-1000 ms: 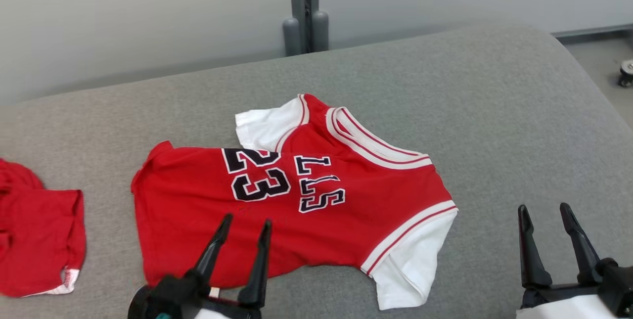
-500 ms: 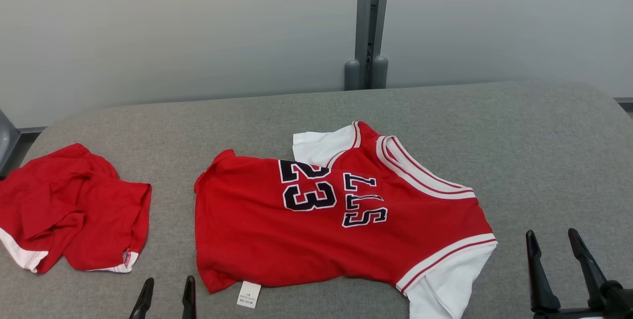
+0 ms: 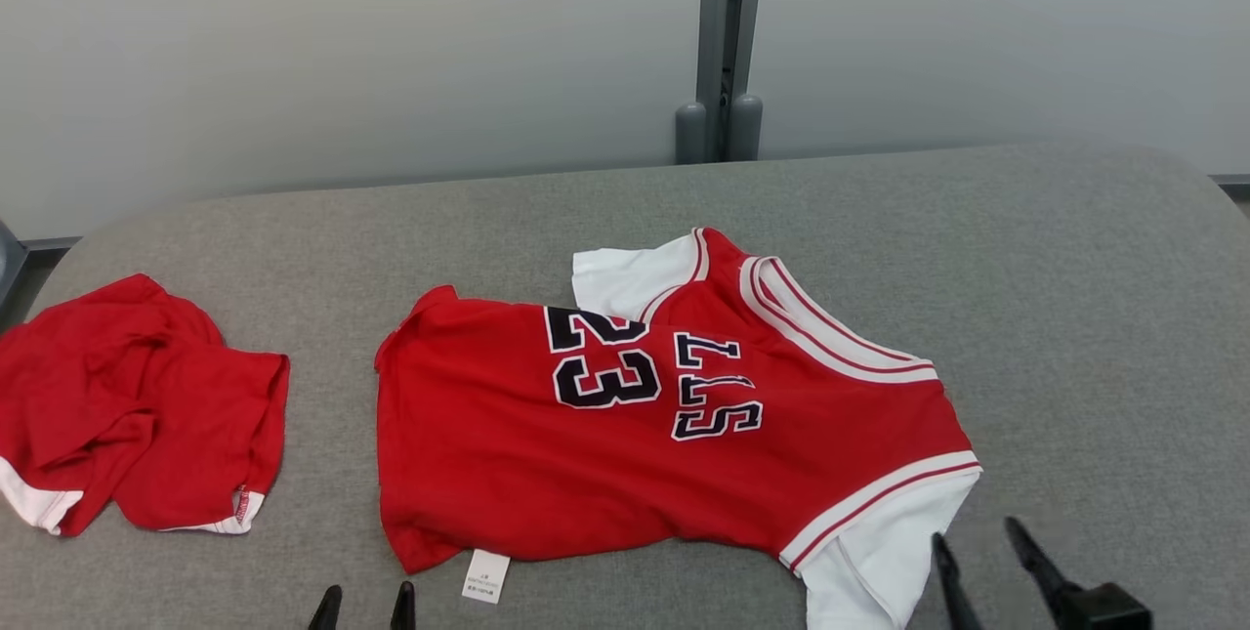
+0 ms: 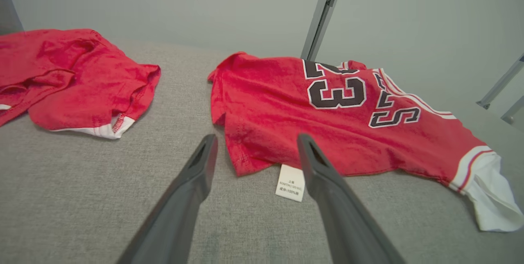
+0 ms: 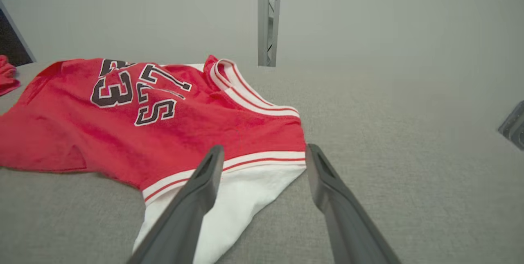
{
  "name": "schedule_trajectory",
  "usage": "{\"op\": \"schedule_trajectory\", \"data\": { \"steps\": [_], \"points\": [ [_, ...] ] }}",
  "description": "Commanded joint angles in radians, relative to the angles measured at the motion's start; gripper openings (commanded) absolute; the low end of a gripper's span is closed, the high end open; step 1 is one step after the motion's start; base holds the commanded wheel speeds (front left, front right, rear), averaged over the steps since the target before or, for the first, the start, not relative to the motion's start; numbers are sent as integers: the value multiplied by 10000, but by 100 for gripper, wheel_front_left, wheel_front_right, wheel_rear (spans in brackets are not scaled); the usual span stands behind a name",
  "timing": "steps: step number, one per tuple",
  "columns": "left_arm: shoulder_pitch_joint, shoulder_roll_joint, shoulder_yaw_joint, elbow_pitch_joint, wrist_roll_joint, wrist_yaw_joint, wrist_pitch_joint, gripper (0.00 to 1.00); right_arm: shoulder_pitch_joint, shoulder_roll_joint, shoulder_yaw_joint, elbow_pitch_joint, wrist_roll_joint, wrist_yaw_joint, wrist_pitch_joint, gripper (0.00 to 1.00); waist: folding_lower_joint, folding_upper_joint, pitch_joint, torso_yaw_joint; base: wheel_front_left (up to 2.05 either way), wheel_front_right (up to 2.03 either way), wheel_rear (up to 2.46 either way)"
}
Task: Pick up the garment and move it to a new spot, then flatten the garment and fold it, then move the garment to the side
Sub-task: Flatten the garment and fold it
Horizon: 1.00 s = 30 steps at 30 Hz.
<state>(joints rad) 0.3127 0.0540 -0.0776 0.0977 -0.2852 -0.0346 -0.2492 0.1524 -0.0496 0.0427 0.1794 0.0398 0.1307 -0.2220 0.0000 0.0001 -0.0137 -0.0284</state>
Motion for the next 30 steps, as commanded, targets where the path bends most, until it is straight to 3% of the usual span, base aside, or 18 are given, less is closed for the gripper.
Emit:
{"op": "schedule_trajectory", "data": {
  "steps": [1,7,12,15,21,30],
  "points": [
    [-422,84,-18,153,8,-60,130,100,-183,-31,122,103,-83,1,213,100,0,-1,120,-24,0,0,0],
    [-1839,130,-51,1264,-328,-187,716,100,-853,-41,1023,921,-69,-1,1530,100,0,-1,842,-37,0,0,0],
    [-2771,147,-67,1772,-794,-364,1371,100,-1212,-41,965,1271,-3,-1,2187,100,0,-1,1433,-27,0,0,0],
    [-3098,269,-53,1888,-744,-245,1586,100,-1342,-38,946,1369,-28,-1,2421,100,0,-1,1843,-58,0,0,0],
    [-3310,406,-44,2120,-739,-56,1836,100,-1591,-41,997,1640,127,-2,2652,100,0,-1,2404,-134,0,0,0],
    [-2603,319,-60,1419,-1693,-522,2105,100,-1732,-42,975,1879,305,-15,2566,100,0,-1,2560,-68,0,0,0]
  ]
}}
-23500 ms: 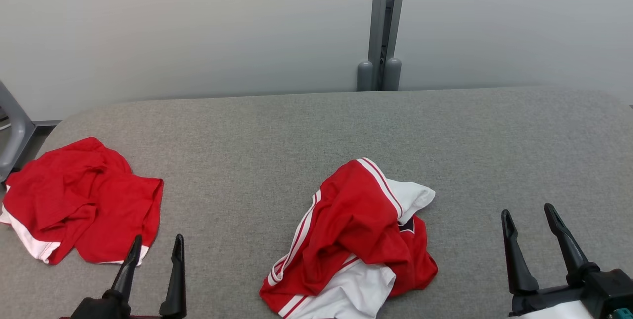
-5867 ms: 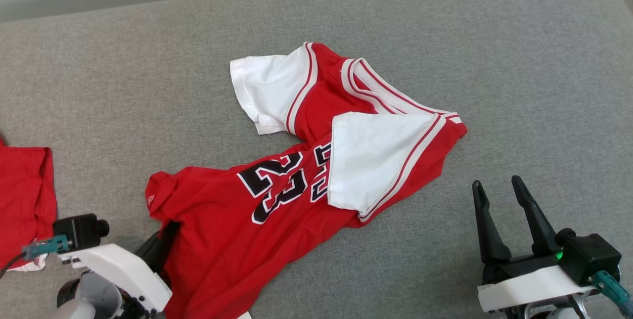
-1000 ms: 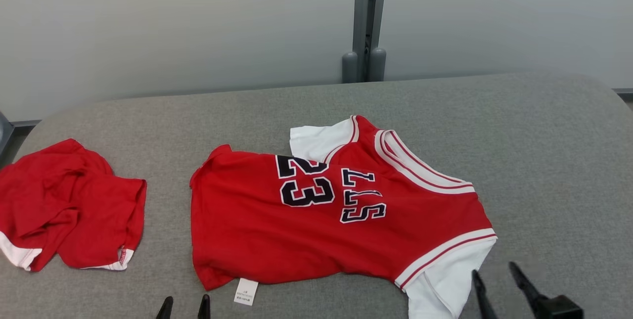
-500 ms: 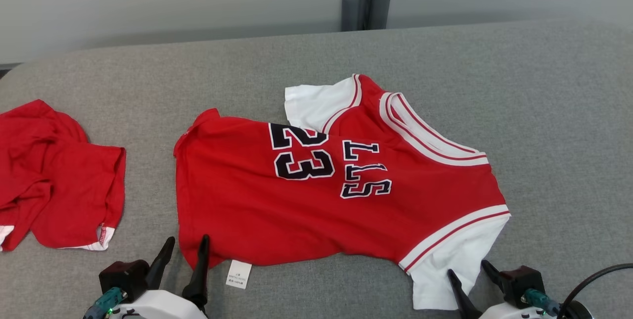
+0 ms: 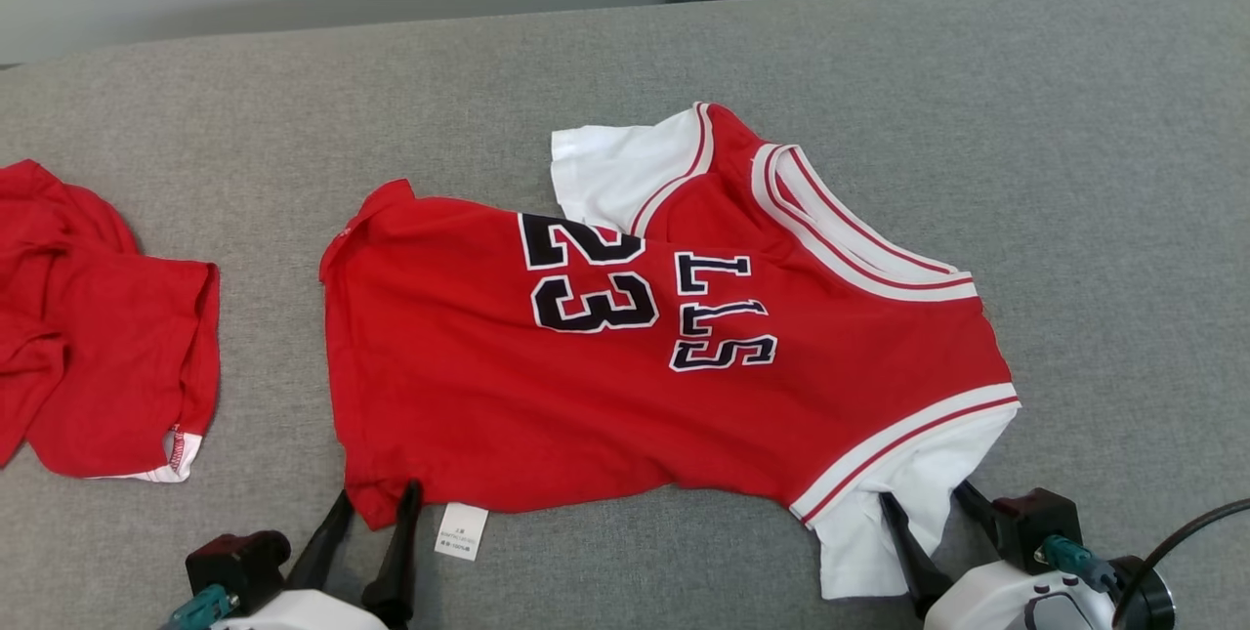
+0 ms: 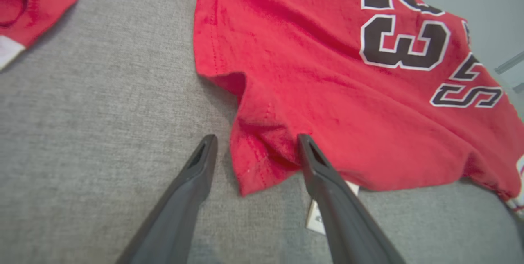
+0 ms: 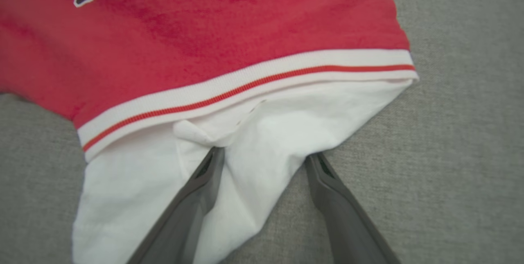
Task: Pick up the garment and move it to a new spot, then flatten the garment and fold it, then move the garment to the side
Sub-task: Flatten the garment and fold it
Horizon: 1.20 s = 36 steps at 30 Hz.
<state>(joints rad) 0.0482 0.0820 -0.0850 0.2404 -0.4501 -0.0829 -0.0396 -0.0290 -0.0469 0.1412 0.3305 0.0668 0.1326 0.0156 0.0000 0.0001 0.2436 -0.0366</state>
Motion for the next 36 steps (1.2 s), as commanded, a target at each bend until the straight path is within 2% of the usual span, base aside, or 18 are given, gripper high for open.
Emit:
{"op": "schedule_trajectory", "data": {
  "steps": [1,7,15,16,17,18,19,23,27,32,36],
  "points": [
    [125,82,12,-128,-125,-83,47,100,93,-69,-27,389,45,-34,168,100,0,-1,-40,42,0,0,0],
    [275,276,-124,-580,-412,-219,356,100,84,-54,-1,477,121,-29,148,100,0,-1,-152,231,0,0,0],
    [-203,329,-545,-192,-746,-347,808,100,-183,-39,198,596,235,-20,244,100,0,-1,-47,155,0,0,0],
    [-192,373,-597,-128,-794,-367,896,61,-197,-39,203,645,334,-20,242,100,0,-1,-29,135,0,0,0],
    [-155,414,-656,-44,-878,-388,987,25,-214,-39,226,719,626,-20,231,79,0,-1,-25,105,0,0,0],
    [-111,483,-766,4,-918,-392,1096,0,-237,-35,334,772,910,-20,197,0,0,-1,-30,74,0,0,0],
    [-52,506,-848,4,-1024,-405,1166,0,-255,-23,469,786,1166,-17,115,0,0,-1,-41,54,0,0,0],
    [142,696,-835,-727,-2090,-469,1389,0,-546,-65,248,32,3370,-20,-588,0,0,-1,-130,-96,0,0,0],
    [463,1153,-896,-2533,-3460,-493,1870,0,-897,-65,-288,-1390,5463,-19,-851,0,0,-1,-254,-208,0,0,0],
    [691,1733,-504,-5374,-5509,-484,2571,0,-1159,-251,-1340,-3474,7056,-19,-276,0,0,-1,-499,-248,0,0,0],
    [603,2027,-198,-7154,-6677,-460,3182,0,-1278,-367,-2032,-4964,7968,-17,485,0,0,-1,-692,-259,0,0,0]
  ]
}}
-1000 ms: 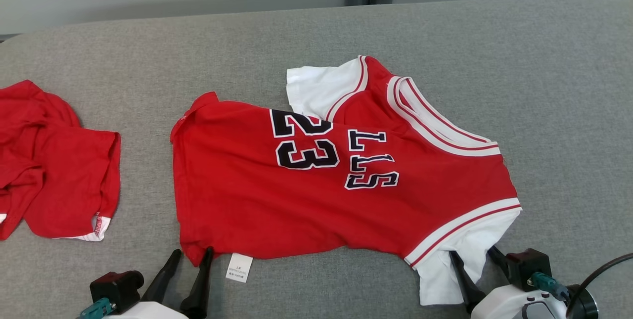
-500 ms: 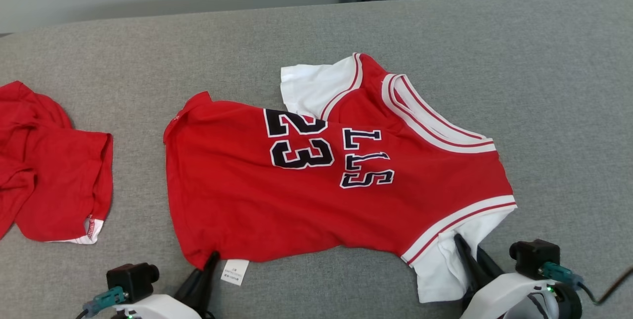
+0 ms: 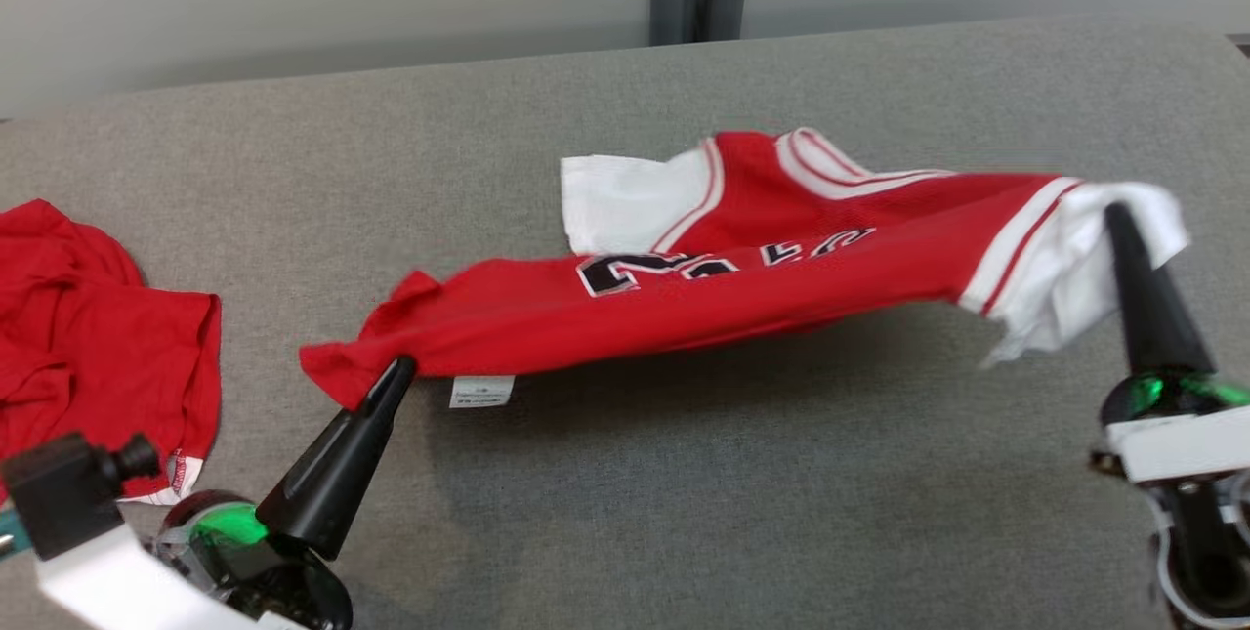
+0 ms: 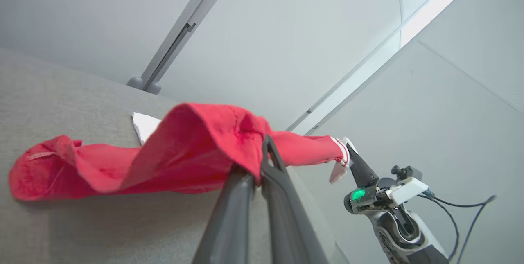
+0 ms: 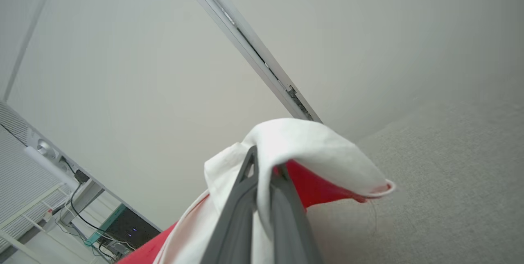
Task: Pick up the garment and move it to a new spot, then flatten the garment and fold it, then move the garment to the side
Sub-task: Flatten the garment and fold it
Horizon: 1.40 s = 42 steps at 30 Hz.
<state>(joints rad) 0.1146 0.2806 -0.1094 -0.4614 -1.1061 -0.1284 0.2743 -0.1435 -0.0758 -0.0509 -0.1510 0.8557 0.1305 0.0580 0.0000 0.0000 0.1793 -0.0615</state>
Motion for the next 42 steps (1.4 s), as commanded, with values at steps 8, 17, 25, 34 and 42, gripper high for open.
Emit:
{"op": "schedule_trajectory", "data": {
  "steps": [8,17,25,34,42],
  "points": [
    [-914,437,93,-2285,-1359,377,1098,0,-899,-141,-1135,-2301,818,6,1390,0,0,0,165,-74,0,0,0],
    [-6563,1082,46,38,-409,1632,2345,0,-5784,-534,-1445,-843,-428,4,3027,0,0,0,2131,-187,0,0,0],
    [-12493,509,-432,5355,2395,1927,485,0,-10879,-68,-677,3092,-2565,3,1844,0,0,0,3991,-318,0,0,0],
    [-15214,56,-1142,10018,4884,651,-4372,0,-12982,218,1302,6191,-2482,3,-2150,0,0,0,5176,-473,0,0,0],
    [-13153,-16,-1884,12097,4762,-12,-5330,0,-10168,-249,3200,6621,-1043,3,-3117,0,0,0,5135,-552,0,0,0]
  ]
}}
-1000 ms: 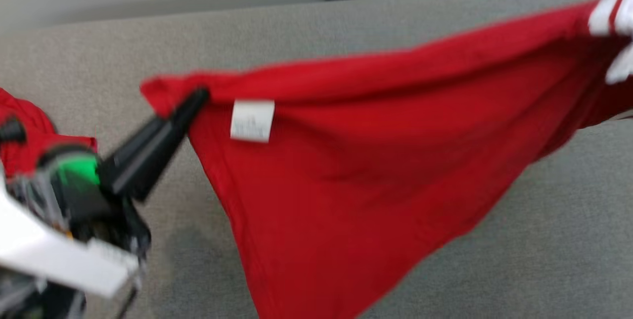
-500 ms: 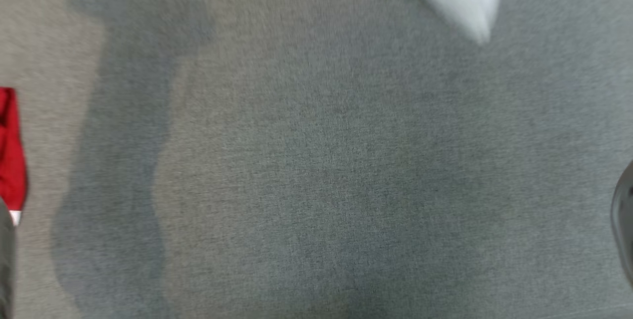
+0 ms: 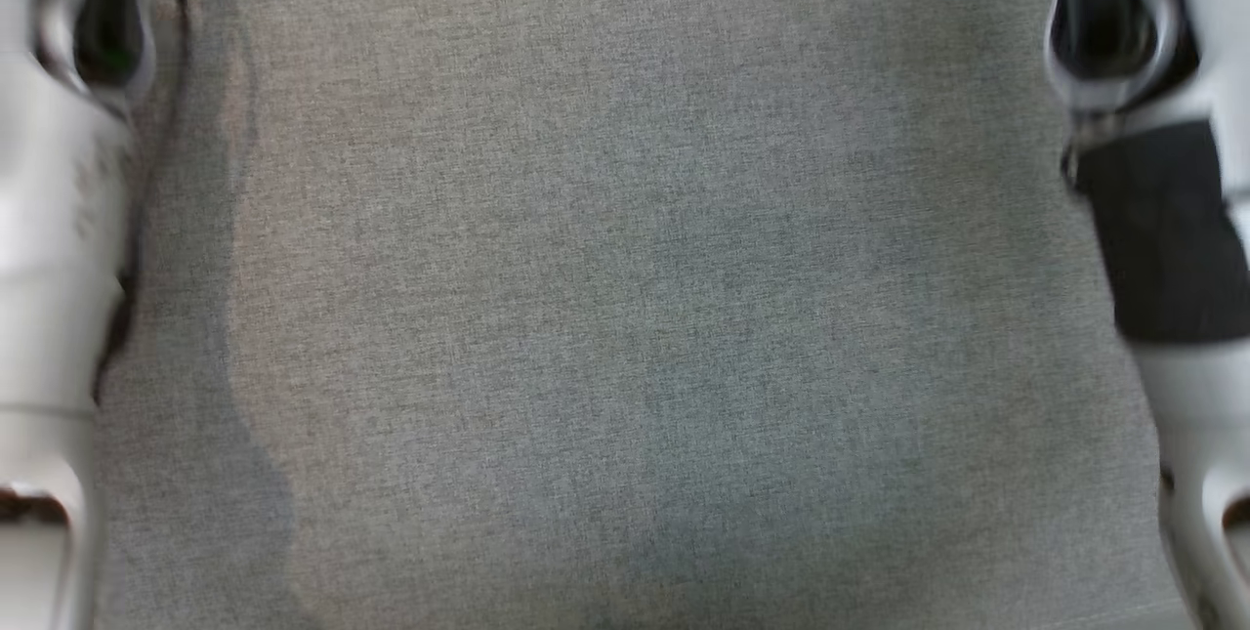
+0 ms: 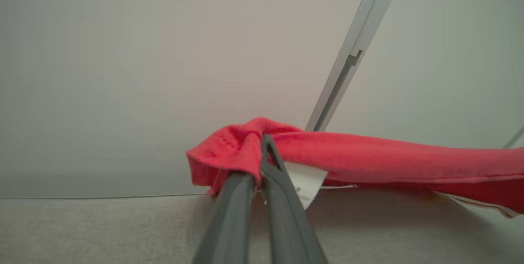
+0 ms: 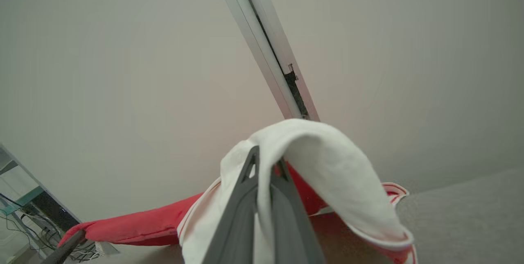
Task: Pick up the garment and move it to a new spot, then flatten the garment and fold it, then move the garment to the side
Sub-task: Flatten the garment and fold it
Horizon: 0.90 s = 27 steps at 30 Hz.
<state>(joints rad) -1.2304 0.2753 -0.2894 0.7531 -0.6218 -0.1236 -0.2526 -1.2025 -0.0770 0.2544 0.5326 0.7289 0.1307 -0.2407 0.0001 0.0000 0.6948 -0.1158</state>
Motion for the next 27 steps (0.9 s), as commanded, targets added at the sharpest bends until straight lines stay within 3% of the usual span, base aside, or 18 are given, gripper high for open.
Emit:
{"op": "schedule_trajectory", "data": {
  "steps": [1,4,8,9,13,22,25,27],
  "points": [
    [709,46,-190,-147,-177,-64,-92,0,961,-387,292,-417,520,1,-181,0,-1,0,-64,8,0,0,0],
    [2120,214,-626,-947,-531,-78,-129,0,2677,-1011,807,-1251,973,1,-251,0,-1,0,-563,100,0,0,0],
    [4550,414,-658,-2464,-841,-66,-131,0,5375,-1573,474,-2785,1484,1,-267,0,-1,0,-1622,348,0,0,0],
    [4550,414,-658,-2464,-841,-66,-131,0,5375,-1573,474,-2785,1484,1,-267,0,-1,0,-1622,348,0,0,0],
    [8221,465,-252,-4288,-985,-24,-133,0,8729,-1890,105,-4002,1494,1,-260,0,-1,0,-3217,403,0,0,0],
    [14580,-378,118,-7897,-1722,1375,-137,0,13597,-1967,-894,-5250,1113,-4,-263,0,-1,0,-4492,445,0,0,0],
    [15789,-746,-90,-8934,-2199,1491,-122,0,14684,-1921,-1094,-5837,1346,-2,-262,0,-1,0,-4559,484,0,0,0],
    [16140,-644,-155,-9353,-2258,1565,71,0,14931,-2093,-1212,-5972,1365,-2,-213,0,-1,0,-4578,464,0,0,0]
  ]
}}
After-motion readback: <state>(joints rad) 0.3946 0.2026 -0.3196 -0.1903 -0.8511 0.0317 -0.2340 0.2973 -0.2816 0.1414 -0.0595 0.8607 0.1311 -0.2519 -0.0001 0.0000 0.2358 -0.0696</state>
